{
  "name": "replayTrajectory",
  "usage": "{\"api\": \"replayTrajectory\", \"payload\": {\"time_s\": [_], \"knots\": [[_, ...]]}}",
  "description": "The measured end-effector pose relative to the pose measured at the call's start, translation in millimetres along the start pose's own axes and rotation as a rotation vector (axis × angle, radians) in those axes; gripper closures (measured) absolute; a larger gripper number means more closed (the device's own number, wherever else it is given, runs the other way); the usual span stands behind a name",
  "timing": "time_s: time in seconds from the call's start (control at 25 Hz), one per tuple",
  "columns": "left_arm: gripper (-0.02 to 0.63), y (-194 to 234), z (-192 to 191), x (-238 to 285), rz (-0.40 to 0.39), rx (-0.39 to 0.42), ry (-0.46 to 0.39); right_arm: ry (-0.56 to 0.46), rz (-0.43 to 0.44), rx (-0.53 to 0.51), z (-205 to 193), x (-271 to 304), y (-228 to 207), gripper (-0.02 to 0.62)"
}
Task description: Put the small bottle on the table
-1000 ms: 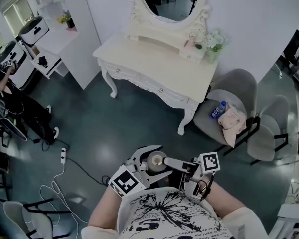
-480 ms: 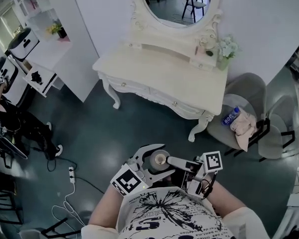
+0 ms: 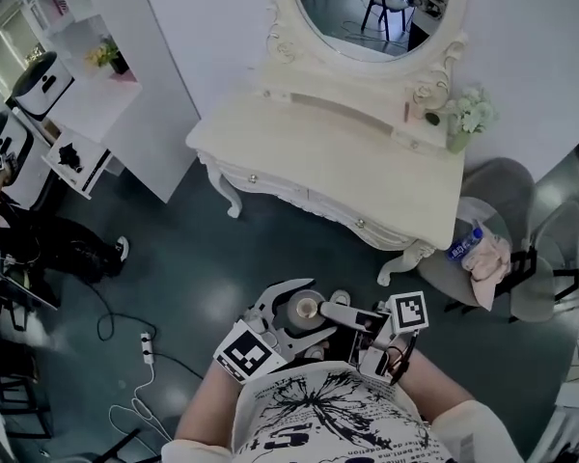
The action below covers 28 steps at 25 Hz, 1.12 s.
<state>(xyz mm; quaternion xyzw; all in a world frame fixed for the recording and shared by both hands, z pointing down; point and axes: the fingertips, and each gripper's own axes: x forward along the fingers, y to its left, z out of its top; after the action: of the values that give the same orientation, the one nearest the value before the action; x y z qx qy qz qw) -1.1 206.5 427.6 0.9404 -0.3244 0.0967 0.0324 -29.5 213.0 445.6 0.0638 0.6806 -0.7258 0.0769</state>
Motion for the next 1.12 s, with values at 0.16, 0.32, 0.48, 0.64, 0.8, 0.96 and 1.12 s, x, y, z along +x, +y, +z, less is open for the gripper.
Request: {"api": "replayTrajectory", "payload": {"time_s": [0.16,0.32,0.48,0.64,0.8,0.96,1.12], "knots": [[0.264,44,-1,16,0.014,-0.004,-0.003,0.011,-0.005,-0.004,44,15,-4,0.233],[0.264,93,9,41,0.033,-0.002,-0.006,0.034,-0.007,-0.01,97,27,3,0.233],[0.264,144,24,68,0.034,0.015,-0.001,0.052,0.004,-0.018,155,39,14,0.233],[0.264,191,32,99,0.041,0.024,-0.005,0.052,0.007,-0.03,211,44,19,0.233],[0.264,227,38,127,0.039,0.015,-0.002,0.032,-0.005,-0.026,258,45,21,0.233],[0.264,253,44,150,0.008,-0.002,0.008,0.007,-0.011,-0.014,293,43,26,0.233],[0.264,275,45,171,-0.038,-0.005,0.018,-0.039,-0.01,-0.005,324,41,25,0.233]]}}
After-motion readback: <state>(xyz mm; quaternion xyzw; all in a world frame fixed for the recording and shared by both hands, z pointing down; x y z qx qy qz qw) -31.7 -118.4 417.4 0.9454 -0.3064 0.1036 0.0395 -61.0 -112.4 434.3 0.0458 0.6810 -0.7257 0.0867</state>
